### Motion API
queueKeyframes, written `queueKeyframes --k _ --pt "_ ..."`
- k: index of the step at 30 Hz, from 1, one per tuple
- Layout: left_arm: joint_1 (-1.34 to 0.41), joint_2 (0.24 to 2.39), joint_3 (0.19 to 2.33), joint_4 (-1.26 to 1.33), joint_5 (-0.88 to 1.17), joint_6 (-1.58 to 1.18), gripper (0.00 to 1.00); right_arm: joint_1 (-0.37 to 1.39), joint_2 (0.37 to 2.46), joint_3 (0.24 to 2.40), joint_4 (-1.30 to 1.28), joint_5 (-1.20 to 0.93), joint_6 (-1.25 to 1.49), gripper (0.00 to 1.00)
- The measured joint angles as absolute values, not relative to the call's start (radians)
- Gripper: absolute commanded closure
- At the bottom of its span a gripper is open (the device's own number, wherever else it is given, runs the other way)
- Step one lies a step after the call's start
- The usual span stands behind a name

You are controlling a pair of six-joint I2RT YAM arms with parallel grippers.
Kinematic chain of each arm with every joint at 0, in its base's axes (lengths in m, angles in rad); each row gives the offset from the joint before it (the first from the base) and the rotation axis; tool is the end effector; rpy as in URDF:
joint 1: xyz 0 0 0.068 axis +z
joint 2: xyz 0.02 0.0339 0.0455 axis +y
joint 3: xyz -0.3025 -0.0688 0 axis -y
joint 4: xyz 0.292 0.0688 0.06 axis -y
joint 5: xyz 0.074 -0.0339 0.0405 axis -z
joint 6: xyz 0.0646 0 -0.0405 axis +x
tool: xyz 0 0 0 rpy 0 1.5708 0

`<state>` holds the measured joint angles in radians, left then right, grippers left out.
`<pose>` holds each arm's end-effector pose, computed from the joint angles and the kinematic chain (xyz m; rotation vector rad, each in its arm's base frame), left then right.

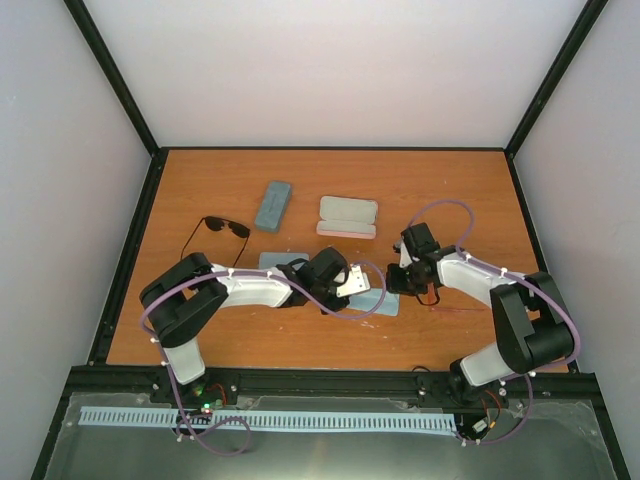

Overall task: Organize the sunglasses
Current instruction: Fold the glasses cleaning cloth at the center of the board.

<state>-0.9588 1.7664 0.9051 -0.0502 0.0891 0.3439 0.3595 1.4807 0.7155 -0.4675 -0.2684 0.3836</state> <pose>0.2247 -0.3301 0.1184 1.5551 1.9766 -0.3672 0.2656 0.1181 0.1272 -0.0316 2.8758 0.5399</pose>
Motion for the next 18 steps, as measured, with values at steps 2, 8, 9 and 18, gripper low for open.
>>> queueKeyframes --k 2,8,9,18 --pt "-0.958 1.762 0.902 -0.045 0.088 0.345 0.90 0.360 1.482 0.715 -0.466 -0.289 0.380 0.74" --pt "-0.959 1.762 0.902 -0.036 0.086 0.350 0.87 0.360 1.468 0.688 -0.434 -0.364 0.369 0.78" --pt "-0.959 1.762 0.902 -0.035 0.085 0.350 0.87 0.360 1.464 0.682 -0.432 -0.376 0.364 0.81" --pt "-0.959 1.762 0.902 -0.028 0.081 0.350 0.86 0.360 1.440 0.653 -0.440 -0.418 0.325 0.97"
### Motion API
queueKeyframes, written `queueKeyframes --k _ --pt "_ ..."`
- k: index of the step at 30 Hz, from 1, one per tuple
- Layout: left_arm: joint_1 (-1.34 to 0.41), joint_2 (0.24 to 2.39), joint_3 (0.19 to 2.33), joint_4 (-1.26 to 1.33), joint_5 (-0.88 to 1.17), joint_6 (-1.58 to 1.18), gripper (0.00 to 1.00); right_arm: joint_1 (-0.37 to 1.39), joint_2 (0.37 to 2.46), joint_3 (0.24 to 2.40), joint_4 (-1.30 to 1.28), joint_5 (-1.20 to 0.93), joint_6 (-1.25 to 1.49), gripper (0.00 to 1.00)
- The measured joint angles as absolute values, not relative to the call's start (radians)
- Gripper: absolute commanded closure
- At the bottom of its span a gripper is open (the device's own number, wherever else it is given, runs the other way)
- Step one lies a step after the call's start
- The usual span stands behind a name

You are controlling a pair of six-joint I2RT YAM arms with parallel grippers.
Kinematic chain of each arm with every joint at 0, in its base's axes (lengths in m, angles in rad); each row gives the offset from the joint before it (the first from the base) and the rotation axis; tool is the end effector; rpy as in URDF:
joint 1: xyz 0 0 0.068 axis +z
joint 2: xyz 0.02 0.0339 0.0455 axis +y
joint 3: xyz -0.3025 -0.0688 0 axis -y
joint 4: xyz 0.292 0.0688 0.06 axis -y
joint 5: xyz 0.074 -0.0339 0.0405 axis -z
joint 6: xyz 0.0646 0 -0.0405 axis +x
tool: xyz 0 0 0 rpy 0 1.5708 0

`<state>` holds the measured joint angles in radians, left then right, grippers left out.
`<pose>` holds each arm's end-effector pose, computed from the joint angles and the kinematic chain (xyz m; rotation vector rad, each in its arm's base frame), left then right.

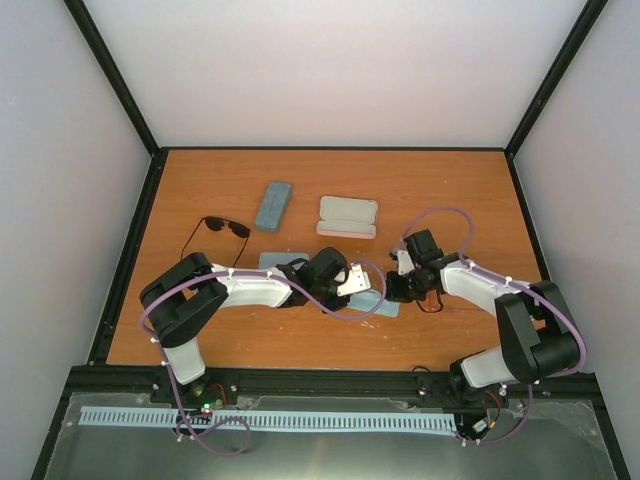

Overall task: Organize the sunglasses
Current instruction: Fold the glasses cleaning cloth at the center of the board.

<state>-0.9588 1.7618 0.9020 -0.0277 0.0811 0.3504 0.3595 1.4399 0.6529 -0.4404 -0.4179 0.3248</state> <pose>0.2260 -0.3311 0.1211 1.5440 1.9528 -0.3615 0.2472 0.1209 0.1237 -0.1552 2.8656 0.7397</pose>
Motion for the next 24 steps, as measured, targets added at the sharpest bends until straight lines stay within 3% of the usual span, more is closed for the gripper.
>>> queueKeyframes --k 9,12,16,24 --pt "-0.959 1.762 0.897 -0.022 0.068 0.350 0.86 0.360 1.398 0.638 -0.466 -0.445 0.303 0.96" --pt "-0.959 1.762 0.893 -0.022 0.055 0.350 0.86 0.361 1.396 0.638 -0.476 -0.462 0.302 0.91" --pt "-0.959 1.762 0.889 -0.022 0.046 0.350 0.86 0.365 1.393 0.638 -0.485 -0.482 0.310 0.69" --pt "-0.959 1.762 0.889 -0.022 0.037 0.350 0.86 0.390 1.381 0.638 -0.525 -0.444 0.341 0.61"
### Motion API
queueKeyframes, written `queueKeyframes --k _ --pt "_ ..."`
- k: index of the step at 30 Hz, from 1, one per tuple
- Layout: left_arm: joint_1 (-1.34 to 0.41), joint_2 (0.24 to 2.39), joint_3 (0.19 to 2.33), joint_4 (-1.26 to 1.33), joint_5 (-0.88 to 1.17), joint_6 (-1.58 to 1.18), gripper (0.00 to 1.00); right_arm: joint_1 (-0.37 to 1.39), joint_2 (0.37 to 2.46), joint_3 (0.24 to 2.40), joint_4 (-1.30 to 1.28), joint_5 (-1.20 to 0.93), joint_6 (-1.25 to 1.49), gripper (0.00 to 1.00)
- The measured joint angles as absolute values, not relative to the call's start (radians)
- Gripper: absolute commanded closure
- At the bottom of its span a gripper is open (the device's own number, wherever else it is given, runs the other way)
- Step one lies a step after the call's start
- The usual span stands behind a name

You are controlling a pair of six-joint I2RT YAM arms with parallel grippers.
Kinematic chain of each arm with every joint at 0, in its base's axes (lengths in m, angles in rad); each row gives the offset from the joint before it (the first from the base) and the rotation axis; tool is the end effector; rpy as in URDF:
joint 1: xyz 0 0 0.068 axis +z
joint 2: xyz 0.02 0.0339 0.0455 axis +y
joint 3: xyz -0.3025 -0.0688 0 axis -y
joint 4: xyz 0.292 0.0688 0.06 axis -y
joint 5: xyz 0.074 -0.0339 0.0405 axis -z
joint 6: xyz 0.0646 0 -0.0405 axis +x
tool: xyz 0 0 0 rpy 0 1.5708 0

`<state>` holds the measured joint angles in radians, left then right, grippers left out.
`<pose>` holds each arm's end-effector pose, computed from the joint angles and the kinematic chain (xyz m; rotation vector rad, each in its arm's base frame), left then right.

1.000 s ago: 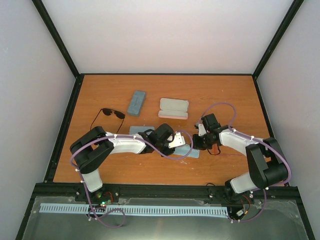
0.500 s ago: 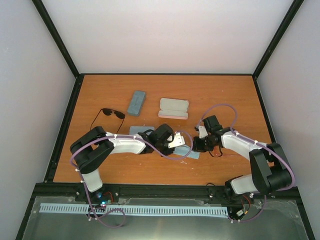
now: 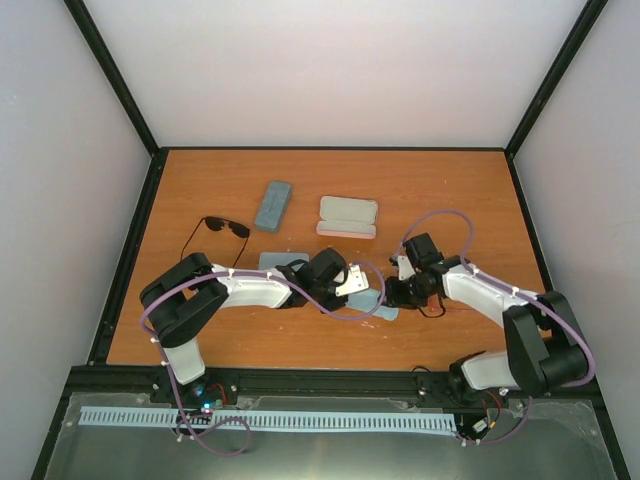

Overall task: Organize the sunglasses
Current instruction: Fold the glasses cleaning cloth at the center of the board.

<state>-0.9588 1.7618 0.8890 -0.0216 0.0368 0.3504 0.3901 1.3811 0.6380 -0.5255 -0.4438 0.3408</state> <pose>0.2266 -0.3270 0.1173 1.5286 1.9652 -0.3060 0.2280 0.1238 0.1309 -0.1723 2.9168 0.7742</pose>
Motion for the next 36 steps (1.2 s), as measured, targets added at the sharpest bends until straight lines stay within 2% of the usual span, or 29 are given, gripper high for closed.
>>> queueKeyframes --k 5,9,16,21,31,34,36 --pt "-0.958 1.762 0.889 -0.016 0.022 0.350 0.84 0.393 1.253 0.644 -0.574 -0.294 0.392 0.49" --pt "-0.940 1.762 0.901 -0.025 0.036 0.342 0.82 0.393 1.205 0.672 -0.605 -0.197 0.429 0.51" --pt "-0.850 1.762 0.982 -0.055 0.099 0.319 0.82 0.393 1.377 0.693 -0.653 -0.172 0.457 0.52" --pt "-0.813 1.762 0.989 -0.070 0.110 0.319 0.82 0.393 1.388 0.693 -0.660 -0.178 0.457 0.52" --pt "-0.813 1.768 0.992 -0.085 0.146 0.303 0.80 0.395 1.443 0.706 -0.655 -0.194 0.453 0.61" --pt "-0.813 1.778 0.999 -0.091 0.157 0.297 0.74 0.400 1.449 0.708 -0.650 -0.196 0.452 0.69" --pt "-0.813 1.785 1.006 -0.101 0.165 0.293 0.62 0.405 1.457 0.710 -0.641 -0.202 0.453 0.74"
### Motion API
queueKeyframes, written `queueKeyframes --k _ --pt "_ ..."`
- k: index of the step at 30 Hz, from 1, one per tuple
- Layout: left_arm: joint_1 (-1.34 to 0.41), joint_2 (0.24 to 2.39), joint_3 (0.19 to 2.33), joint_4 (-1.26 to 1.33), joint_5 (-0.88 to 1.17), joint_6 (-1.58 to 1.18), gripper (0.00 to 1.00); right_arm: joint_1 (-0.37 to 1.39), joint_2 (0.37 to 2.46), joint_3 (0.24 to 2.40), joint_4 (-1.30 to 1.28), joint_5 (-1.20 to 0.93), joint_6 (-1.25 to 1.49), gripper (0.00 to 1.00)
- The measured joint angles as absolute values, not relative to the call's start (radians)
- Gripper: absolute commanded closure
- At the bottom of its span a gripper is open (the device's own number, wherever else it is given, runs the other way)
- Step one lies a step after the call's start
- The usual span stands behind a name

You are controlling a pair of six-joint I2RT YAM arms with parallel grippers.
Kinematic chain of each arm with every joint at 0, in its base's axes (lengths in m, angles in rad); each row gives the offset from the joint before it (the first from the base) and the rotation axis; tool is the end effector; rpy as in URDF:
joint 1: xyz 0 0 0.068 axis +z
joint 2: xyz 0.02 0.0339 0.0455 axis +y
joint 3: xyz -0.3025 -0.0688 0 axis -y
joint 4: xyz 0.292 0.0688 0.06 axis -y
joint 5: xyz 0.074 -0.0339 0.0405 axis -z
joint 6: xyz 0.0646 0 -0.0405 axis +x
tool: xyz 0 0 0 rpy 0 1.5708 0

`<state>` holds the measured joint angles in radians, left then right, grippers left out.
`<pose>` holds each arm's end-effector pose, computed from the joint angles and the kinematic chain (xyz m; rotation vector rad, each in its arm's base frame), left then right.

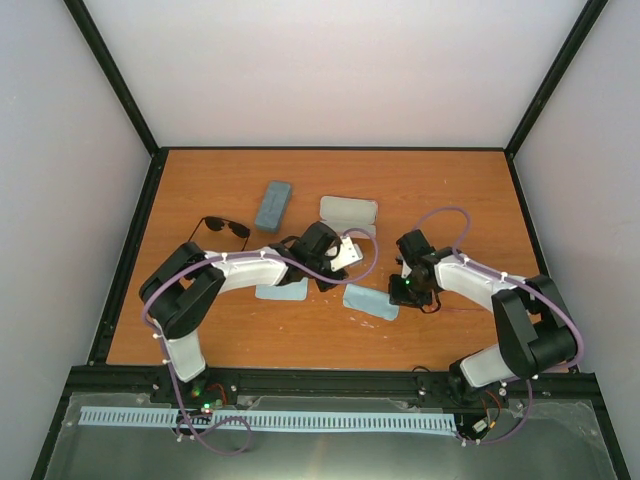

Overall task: Organize the sunglasses
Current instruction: Fold the glasses cleaning cloth at the center of the board, then pick up the glasses cleaning cloth from the center of the board.

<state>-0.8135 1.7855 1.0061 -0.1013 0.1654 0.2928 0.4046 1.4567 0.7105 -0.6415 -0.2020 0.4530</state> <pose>0.2822 -0.3140 0.1403 1.3671 2.0734 -0.4285 0.2391 0.1165 0.1249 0.0452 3.0336 0.3954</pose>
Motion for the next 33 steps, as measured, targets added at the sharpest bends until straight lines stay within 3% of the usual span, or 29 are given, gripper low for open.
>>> queueKeyframes --k 4,7,12,24,33 --pt "-0.813 1.796 1.014 -0.115 0.191 0.279 0.44 0.416 1.466 0.710 -0.620 -0.220 0.454 0.80" --pt "-0.813 1.797 1.016 -0.130 0.216 0.273 0.42 0.420 1.467 0.704 -0.604 -0.229 0.455 0.89" --pt "-0.813 1.797 1.018 -0.135 0.267 0.271 0.42 0.422 1.473 0.699 -0.587 -0.244 0.453 0.97" --pt "-0.813 1.848 1.041 -0.191 0.365 0.276 0.44 0.422 1.474 0.699 -0.587 -0.245 0.453 0.97" --pt "-0.813 1.913 1.080 -0.196 0.376 0.278 0.57 0.422 1.474 0.701 -0.591 -0.244 0.451 0.97"
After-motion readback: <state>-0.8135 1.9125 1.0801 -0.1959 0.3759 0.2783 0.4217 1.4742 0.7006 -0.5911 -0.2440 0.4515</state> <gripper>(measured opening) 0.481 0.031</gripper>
